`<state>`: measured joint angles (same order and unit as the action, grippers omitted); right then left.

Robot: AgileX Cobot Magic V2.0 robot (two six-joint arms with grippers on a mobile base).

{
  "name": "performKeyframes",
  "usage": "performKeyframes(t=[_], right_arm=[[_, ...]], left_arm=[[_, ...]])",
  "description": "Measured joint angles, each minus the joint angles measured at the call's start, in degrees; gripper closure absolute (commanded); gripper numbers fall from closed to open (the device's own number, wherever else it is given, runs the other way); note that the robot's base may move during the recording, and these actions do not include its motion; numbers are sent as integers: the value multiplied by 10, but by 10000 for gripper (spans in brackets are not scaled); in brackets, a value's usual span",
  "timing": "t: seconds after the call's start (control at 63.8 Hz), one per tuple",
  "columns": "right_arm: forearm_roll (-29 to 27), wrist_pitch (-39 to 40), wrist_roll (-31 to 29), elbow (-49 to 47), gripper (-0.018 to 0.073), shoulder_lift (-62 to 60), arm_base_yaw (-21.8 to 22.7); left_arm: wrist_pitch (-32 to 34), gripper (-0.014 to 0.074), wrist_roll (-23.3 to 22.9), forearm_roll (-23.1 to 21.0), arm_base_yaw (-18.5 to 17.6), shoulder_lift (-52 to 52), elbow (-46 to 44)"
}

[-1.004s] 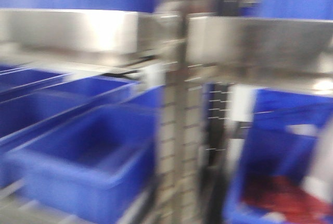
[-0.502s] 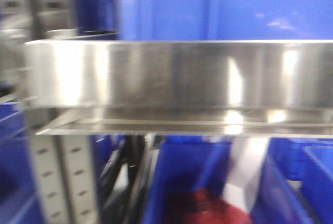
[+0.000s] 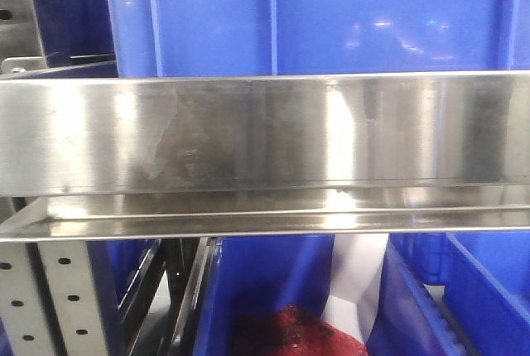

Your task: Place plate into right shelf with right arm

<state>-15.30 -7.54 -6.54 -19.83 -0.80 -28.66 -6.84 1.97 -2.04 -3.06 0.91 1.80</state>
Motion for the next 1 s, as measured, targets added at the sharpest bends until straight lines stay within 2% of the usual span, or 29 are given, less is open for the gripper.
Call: performKeyframes(t=[0.784, 1.004], right_arm=[[0, 1, 0, 0, 504, 0, 0], [-22, 67, 1, -15, 500, 0, 0]], left_arm=[[0, 643, 0, 0, 0, 0, 0], [0, 643, 0, 0, 0, 0, 0]])
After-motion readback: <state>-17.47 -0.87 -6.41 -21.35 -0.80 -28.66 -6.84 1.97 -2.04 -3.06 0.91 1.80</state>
